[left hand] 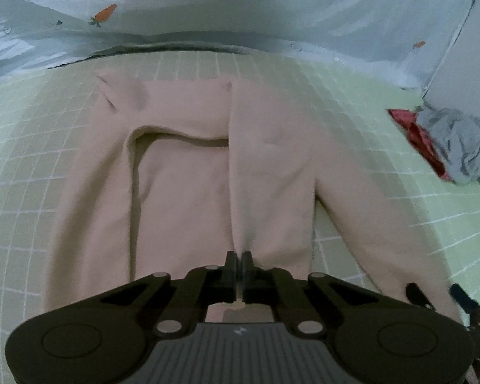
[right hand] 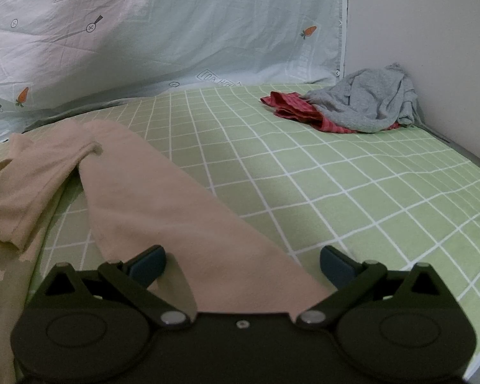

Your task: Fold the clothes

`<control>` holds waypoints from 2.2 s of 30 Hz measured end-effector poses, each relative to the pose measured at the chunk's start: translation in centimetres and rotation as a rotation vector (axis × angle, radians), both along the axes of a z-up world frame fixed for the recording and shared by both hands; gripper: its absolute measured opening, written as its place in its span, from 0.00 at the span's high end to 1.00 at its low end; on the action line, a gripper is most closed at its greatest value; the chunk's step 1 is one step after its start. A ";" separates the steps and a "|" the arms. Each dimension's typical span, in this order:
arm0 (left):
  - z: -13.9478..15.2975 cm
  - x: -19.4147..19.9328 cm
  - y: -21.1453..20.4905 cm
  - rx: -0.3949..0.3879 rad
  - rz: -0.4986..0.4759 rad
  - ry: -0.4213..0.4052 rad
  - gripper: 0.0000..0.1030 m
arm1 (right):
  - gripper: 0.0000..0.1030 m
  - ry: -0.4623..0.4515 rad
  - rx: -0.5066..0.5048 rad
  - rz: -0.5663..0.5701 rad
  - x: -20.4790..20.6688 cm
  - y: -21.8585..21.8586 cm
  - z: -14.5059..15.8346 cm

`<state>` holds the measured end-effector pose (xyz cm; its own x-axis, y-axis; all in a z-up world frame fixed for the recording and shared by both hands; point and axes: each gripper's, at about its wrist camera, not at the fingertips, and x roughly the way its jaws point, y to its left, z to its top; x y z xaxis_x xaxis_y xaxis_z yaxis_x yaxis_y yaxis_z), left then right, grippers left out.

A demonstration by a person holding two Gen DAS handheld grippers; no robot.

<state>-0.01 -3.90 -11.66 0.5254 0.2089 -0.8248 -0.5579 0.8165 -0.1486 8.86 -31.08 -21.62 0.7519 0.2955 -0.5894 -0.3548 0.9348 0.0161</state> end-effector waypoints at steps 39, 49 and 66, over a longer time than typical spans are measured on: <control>-4.1 -17.3 5.9 -0.303 0.363 0.119 0.93 | 0.00 -0.036 -0.042 -0.007 -0.4 0.6 0.0; -3.6 -15.2 5.7 -0.287 0.301 0.120 0.83 | 0.00 -0.004 -0.005 -0.006 -0.1 0.1 -0.1; -2.4 -13.8 3.8 -0.205 0.270 0.155 0.30 | 0.00 0.098 0.000 0.092 -0.2 0.0 1.7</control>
